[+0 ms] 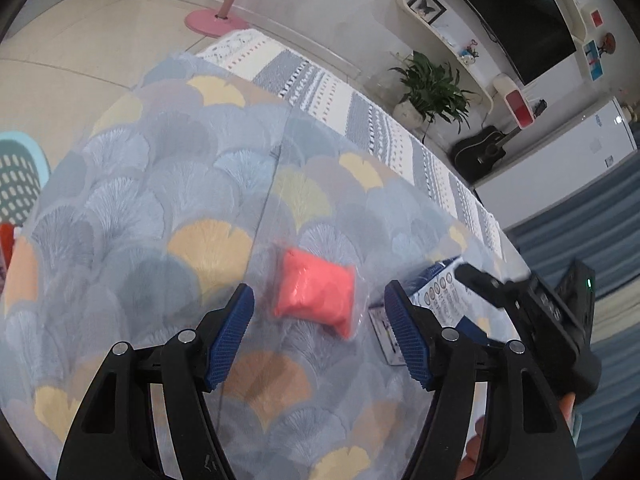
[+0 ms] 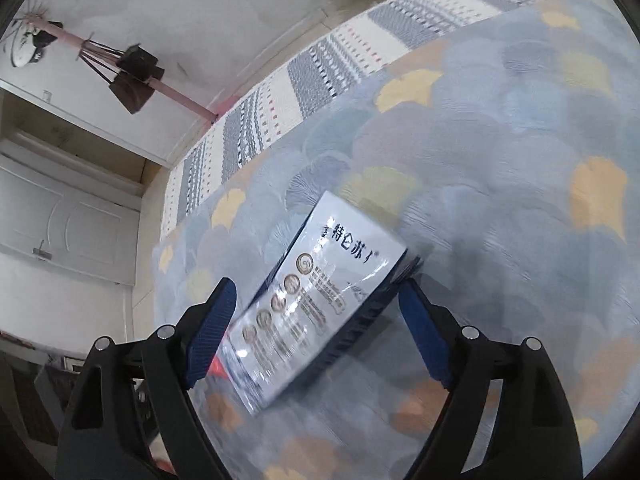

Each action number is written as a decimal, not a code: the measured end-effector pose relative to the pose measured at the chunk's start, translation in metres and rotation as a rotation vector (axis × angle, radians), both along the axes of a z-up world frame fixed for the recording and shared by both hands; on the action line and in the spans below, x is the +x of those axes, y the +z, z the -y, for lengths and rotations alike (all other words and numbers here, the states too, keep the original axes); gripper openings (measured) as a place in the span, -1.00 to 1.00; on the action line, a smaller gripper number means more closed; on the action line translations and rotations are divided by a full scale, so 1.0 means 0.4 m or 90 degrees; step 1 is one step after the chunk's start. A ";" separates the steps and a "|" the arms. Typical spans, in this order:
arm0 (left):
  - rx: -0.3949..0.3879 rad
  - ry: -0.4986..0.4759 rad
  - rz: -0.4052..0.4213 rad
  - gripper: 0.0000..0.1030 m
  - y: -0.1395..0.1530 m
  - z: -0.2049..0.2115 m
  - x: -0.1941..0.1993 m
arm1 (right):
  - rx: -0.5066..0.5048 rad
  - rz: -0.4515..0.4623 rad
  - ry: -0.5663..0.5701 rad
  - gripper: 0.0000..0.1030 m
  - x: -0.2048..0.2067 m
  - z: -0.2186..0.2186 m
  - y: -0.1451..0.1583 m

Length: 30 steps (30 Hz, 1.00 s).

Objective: Collect trash
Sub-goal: 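Grasp the pink bag with the left tool while the right tool grasps the white milk carton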

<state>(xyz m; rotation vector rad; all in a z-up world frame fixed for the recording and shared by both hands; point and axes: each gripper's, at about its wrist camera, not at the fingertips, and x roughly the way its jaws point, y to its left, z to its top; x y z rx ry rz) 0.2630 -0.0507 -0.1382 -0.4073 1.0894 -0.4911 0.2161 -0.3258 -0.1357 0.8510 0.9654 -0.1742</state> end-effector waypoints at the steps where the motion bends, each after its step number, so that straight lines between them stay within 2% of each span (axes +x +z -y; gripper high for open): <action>1: -0.001 0.001 -0.001 0.28 0.002 -0.005 0.003 | -0.019 -0.008 0.009 0.54 0.024 -0.015 0.004; 8: -0.031 0.006 -0.026 0.28 -0.020 -0.013 0.010 | -0.142 -0.063 0.075 0.53 0.102 -0.116 0.004; 9: -0.028 0.005 -0.026 0.28 -0.021 -0.012 0.011 | -0.162 -0.065 0.082 0.43 0.101 -0.125 0.003; 11: -0.025 0.003 -0.025 0.28 -0.023 -0.008 0.013 | -0.208 -0.051 0.105 0.38 0.087 -0.140 0.009; 14: -0.025 0.005 -0.023 0.28 -0.028 -0.004 0.017 | -0.235 -0.029 0.137 0.25 0.059 -0.147 0.018; 17: -0.040 0.009 -0.028 0.28 -0.030 -0.011 0.023 | -0.209 0.018 0.200 0.21 0.042 -0.154 0.017; 20: -0.070 0.032 -0.042 0.28 -0.030 -0.046 0.029 | -0.219 0.044 0.246 0.15 0.027 -0.182 0.020; 24: -0.082 0.052 -0.039 0.28 -0.016 -0.088 0.036 | -0.240 0.066 0.301 0.12 0.003 -0.238 0.021; 26: -0.094 0.050 -0.043 0.28 -0.015 -0.099 0.043 | -0.227 0.087 0.345 0.10 -0.009 -0.274 0.023; 28: -0.094 0.048 -0.051 0.28 -0.020 -0.103 0.047 | -0.205 0.109 0.397 0.08 -0.027 -0.310 0.028; 30: -0.064 0.051 -0.064 0.29 -0.026 -0.106 0.049 | -0.204 0.118 0.426 0.08 -0.049 -0.333 0.032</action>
